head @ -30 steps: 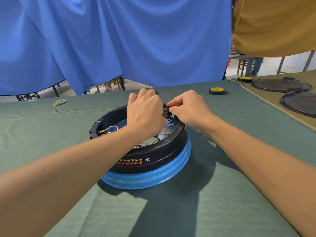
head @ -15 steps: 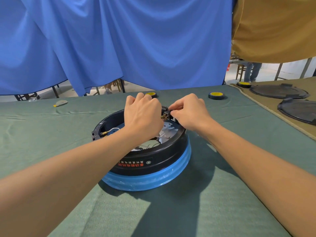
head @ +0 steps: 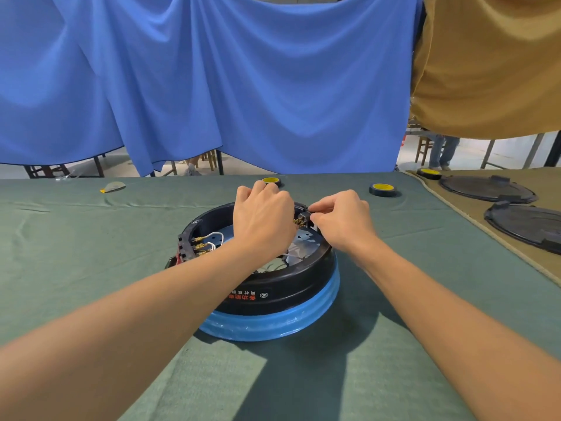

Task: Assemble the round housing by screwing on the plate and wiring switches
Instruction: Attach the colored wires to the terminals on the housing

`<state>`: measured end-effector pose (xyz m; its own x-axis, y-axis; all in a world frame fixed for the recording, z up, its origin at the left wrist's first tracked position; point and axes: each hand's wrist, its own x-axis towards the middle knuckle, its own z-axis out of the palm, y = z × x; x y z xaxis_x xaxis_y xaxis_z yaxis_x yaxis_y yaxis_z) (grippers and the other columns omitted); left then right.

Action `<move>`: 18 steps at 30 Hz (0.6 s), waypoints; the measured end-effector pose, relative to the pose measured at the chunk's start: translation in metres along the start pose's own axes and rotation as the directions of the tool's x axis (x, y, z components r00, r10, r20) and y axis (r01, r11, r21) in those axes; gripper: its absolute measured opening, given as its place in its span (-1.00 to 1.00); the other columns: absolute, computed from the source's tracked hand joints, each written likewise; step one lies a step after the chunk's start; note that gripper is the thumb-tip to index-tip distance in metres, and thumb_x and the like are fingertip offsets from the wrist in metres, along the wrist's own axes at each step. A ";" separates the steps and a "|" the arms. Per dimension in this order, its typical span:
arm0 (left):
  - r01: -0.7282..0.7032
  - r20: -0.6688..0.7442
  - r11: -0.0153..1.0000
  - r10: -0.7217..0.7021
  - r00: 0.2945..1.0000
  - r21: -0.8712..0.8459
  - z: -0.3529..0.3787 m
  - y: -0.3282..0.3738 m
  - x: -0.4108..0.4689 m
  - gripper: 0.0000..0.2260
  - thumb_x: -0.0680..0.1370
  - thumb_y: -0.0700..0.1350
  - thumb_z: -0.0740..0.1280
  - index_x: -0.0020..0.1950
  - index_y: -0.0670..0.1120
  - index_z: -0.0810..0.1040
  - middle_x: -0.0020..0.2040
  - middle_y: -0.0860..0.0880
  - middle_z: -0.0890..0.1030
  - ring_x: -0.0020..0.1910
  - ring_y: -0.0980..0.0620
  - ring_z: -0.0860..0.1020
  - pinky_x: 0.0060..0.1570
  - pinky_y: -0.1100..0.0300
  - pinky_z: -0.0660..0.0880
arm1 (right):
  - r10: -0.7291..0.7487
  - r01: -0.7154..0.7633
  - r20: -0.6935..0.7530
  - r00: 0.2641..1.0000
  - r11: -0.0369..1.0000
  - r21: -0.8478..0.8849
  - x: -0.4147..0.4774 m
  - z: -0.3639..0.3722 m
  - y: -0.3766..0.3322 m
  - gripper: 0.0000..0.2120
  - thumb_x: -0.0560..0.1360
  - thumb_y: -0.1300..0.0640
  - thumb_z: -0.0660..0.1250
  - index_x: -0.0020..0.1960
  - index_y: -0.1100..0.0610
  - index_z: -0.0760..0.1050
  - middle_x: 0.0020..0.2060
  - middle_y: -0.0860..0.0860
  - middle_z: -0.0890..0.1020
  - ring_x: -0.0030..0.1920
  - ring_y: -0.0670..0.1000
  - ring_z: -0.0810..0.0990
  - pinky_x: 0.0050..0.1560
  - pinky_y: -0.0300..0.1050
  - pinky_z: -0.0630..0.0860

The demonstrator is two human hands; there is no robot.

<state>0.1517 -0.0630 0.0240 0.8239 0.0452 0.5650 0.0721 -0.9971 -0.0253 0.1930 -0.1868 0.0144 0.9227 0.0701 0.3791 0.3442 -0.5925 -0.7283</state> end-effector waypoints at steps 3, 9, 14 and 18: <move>-0.010 0.010 1.000 0.010 1.000 -0.026 -0.003 -0.002 0.001 -0.80 0.54 0.09 0.41 0.00 0.00 0.70 0.06 0.00 0.58 0.14 -0.07 0.43 0.15 0.03 0.25 | 0.039 -0.039 -0.012 0.999 0.997 0.060 -0.001 0.000 0.004 -0.85 0.48 0.21 0.37 -0.04 0.07 0.70 -0.10 0.00 0.70 0.02 0.03 0.61 0.10 -0.08 0.56; -0.023 -0.012 0.993 0.022 1.000 -0.120 -0.013 -0.013 -0.002 -0.77 0.57 0.14 0.34 -0.03 0.04 0.71 -0.08 0.05 0.51 0.13 -0.05 0.45 0.06 0.08 0.19 | 0.052 -0.057 -0.095 0.994 0.997 -0.053 0.002 0.004 0.001 -0.82 0.42 0.25 0.33 -0.08 0.05 0.66 -0.13 0.02 0.68 0.02 0.10 0.55 -0.10 -0.20 0.39; 0.055 -0.067 0.976 -0.071 0.995 -0.212 -0.023 -0.027 -0.014 -0.75 0.61 0.10 0.27 0.01 0.02 0.70 0.02 0.02 0.63 0.14 -0.05 0.49 0.13 0.07 0.24 | 0.212 -0.217 -0.156 0.965 0.976 -0.016 0.007 0.011 -0.007 -0.78 0.45 0.24 0.28 0.00 0.05 0.62 0.04 0.11 0.62 -0.07 0.07 0.39 -0.15 -0.16 0.34; 0.283 -0.192 0.880 -0.375 0.907 -0.381 -0.011 -0.044 -0.049 -0.75 0.59 0.07 0.30 0.07 -0.05 0.68 0.16 -0.01 0.61 0.23 -0.06 0.45 0.17 0.06 0.24 | 0.154 -0.154 -0.157 0.976 0.988 0.006 0.003 0.008 -0.002 -0.79 0.51 0.20 0.26 0.02 0.08 0.65 0.00 0.08 0.67 0.00 0.08 0.50 -0.10 -0.16 0.39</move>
<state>0.1015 -0.0216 0.0065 0.6125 0.4030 0.6800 0.0827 -0.8882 0.4519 0.1962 -0.1789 0.0123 0.9259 -0.1482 0.3474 0.1987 -0.5911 -0.7818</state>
